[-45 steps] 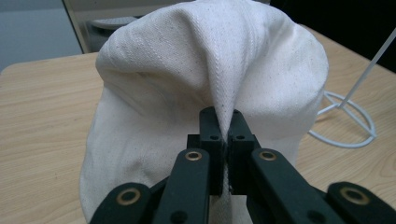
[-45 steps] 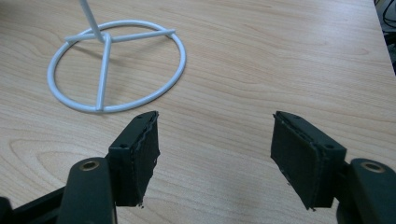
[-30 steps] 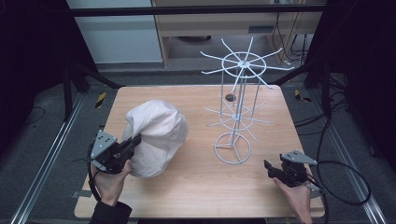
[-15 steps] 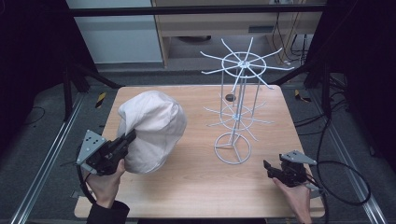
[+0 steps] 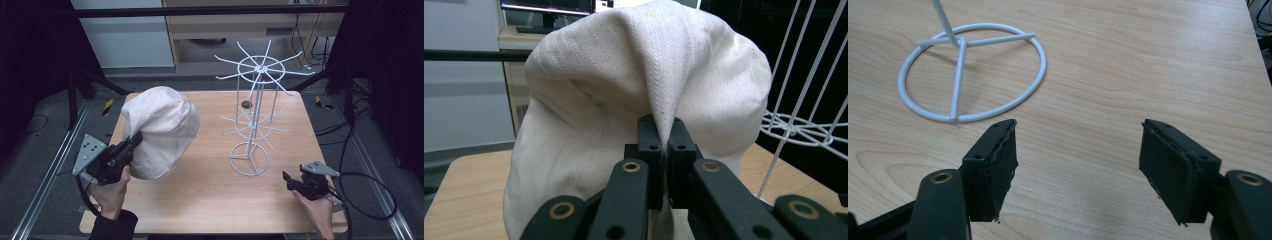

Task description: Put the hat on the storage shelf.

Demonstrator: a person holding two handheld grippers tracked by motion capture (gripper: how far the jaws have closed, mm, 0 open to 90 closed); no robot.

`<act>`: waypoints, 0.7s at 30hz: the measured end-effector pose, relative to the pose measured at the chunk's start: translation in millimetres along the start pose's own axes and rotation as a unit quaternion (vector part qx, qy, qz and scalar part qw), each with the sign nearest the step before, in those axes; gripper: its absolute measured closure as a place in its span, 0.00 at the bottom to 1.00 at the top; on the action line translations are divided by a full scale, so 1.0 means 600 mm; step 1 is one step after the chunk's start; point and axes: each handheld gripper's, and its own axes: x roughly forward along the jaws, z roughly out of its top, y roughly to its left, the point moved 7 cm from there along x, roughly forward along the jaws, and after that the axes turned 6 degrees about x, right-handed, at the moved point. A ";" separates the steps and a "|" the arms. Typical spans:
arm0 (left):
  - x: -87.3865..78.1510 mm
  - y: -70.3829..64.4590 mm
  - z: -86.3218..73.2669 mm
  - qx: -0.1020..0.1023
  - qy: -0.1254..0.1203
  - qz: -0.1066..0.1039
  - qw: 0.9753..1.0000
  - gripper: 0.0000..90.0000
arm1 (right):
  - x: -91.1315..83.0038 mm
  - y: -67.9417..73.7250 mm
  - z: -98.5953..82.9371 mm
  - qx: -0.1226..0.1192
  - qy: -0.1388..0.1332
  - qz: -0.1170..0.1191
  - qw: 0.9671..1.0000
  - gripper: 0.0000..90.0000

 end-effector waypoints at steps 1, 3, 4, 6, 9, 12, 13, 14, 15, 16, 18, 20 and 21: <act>-0.001 0.000 0.008 -0.002 -0.008 0.000 1.000 0.98 | 0.000 0.000 0.000 0.000 0.000 -0.001 1.000 0.35; -0.002 0.000 0.012 -0.004 -0.014 -0.001 1.000 0.98 | 0.000 0.000 0.000 0.000 0.000 -0.001 1.000 0.35; -0.003 0.000 0.016 -0.005 -0.018 -0.001 1.000 0.98 | 0.000 0.000 0.000 0.000 0.000 -0.001 1.000 0.35; -0.005 0.000 0.024 -0.008 -0.027 -0.002 1.000 0.98 | 0.000 0.000 0.000 0.000 0.000 -0.002 1.000 0.35; -0.008 0.000 0.036 -0.015 -0.043 -0.003 0.999 0.98 | 0.000 0.000 0.000 0.000 -0.001 -0.001 1.000 0.35; -0.011 0.000 0.045 -0.017 -0.057 -0.004 0.998 0.98 | 0.000 0.000 0.000 0.000 -0.001 -0.001 1.000 0.35; -0.011 -0.001 0.048 -0.017 -0.060 -0.004 0.998 0.98 | 0.000 0.000 0.000 0.000 -0.001 -0.001 1.000 0.35; -0.011 -0.003 0.050 -0.015 -0.062 -0.004 0.998 0.98 | 0.000 0.000 0.000 0.000 -0.002 -0.001 1.000 0.35; -0.012 -0.006 0.056 -0.012 -0.067 -0.004 0.998 0.98 | 0.000 0.000 0.000 0.000 -0.001 -0.001 1.000 0.35; -0.012 -0.006 0.056 -0.012 -0.067 -0.004 0.998 0.98 | 0.000 0.000 0.000 0.000 -0.001 -0.001 1.000 0.35; -0.013 -0.008 0.063 -0.013 -0.076 -0.005 0.997 0.98 | 0.000 0.000 0.000 0.000 -0.001 -0.001 1.000 0.35; -0.014 -0.009 0.071 -0.014 -0.084 -0.007 0.996 0.98 | 0.000 0.000 0.000 0.000 -0.001 -0.001 1.000 0.35; -0.015 -0.010 0.075 -0.015 -0.088 -0.008 0.996 0.98 | 0.000 0.000 0.000 -0.001 -0.001 -0.002 1.000 0.35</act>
